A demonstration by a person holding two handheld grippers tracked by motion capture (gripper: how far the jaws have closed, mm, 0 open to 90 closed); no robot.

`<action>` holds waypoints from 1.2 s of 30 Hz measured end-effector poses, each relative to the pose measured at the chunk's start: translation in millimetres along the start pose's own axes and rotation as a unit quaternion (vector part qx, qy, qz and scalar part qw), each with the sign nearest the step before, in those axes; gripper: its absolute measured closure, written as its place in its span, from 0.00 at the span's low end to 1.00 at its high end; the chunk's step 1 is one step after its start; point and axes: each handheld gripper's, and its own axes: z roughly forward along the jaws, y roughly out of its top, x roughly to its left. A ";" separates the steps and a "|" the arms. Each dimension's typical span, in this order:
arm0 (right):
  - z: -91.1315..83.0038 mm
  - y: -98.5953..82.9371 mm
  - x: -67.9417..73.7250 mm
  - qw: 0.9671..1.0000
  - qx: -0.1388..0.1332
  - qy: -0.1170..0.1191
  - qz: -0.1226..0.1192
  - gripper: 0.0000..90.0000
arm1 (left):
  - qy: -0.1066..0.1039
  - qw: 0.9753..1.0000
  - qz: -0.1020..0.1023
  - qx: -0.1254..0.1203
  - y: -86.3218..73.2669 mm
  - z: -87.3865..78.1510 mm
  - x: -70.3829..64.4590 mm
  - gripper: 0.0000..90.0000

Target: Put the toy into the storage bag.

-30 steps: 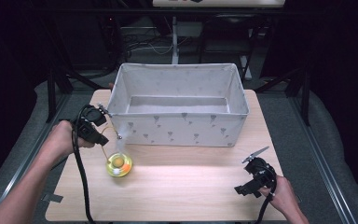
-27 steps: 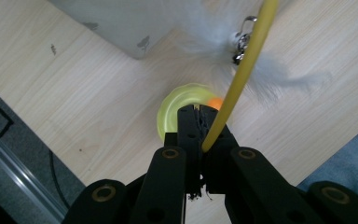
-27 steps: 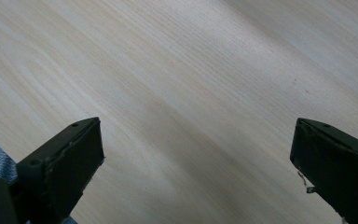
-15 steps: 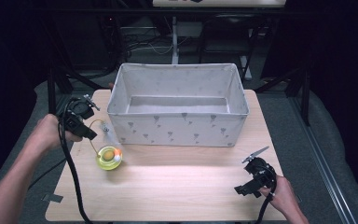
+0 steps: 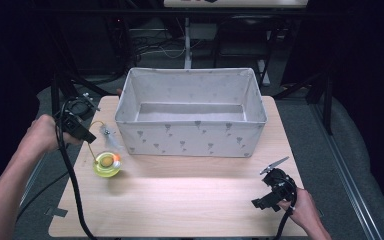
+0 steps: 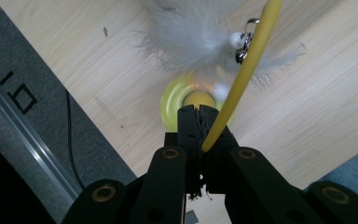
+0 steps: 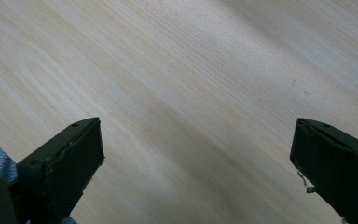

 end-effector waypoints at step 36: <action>-0.1 0.9 1.8 1.000 0.011 -0.006 -0.015 0.03 | 0.061 0.996 -0.032 0.047 42.6 -28.6 48.2 0.98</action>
